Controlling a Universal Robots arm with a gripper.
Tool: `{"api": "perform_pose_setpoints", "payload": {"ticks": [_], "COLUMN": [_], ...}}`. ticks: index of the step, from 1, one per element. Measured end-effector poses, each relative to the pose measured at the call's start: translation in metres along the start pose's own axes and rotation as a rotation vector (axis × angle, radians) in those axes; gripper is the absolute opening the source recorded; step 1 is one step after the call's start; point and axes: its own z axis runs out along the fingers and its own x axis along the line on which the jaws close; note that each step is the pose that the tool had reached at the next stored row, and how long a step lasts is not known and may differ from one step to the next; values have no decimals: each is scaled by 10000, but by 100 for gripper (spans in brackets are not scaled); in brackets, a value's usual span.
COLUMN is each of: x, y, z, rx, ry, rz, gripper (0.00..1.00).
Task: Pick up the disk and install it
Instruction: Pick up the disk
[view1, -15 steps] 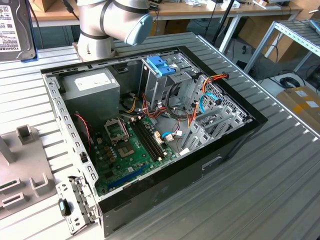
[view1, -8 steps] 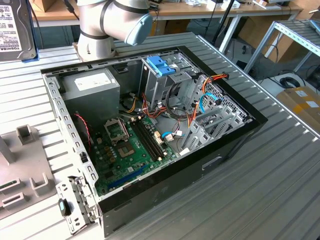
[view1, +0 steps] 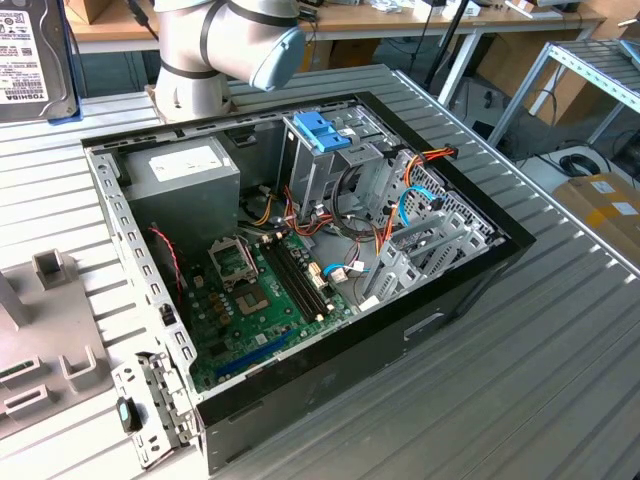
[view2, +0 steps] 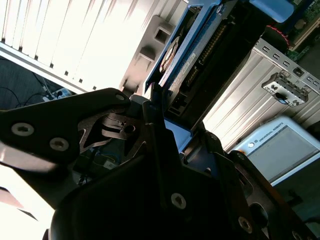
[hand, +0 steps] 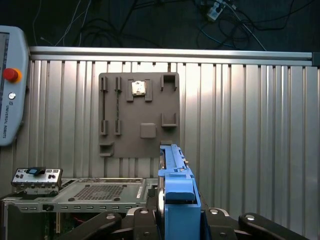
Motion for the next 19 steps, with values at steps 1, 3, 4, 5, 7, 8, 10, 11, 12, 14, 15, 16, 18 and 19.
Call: {"api": "perform_pose_setpoints", "payload": {"ticks": [1, 3, 4, 5, 7, 8, 10, 11, 12, 14, 15, 16, 18, 19], "x": [0, 0, 0, 0, 1, 1, 1, 1, 1, 1, 1, 2, 2, 2], "y": [-1, -7, -8, -11, -15, -17, -22, -24, -26, -31, -34, -37, -41, -45], "z": [0, 0, 0, 0, 0, 0, 0, 0, 0, 0, 0, 0, 0, 0], "rx": [0, 0, 0, 0, 0, 0, 0, 0, 0, 0, -1, 0, 0, 0], "ry": [0, 1, 0, 1, 0, 0, 0, 1, 0, 1, 1, 0, 1, 1], "rz": [0, 0, 0, 0, 0, 0, 0, 0, 0, 0, 0, 0, 0, 0], "gripper": [37, 37, 37, 37, 37, 37, 37, 37, 37, 37, 37, 37, 37, 37]}}
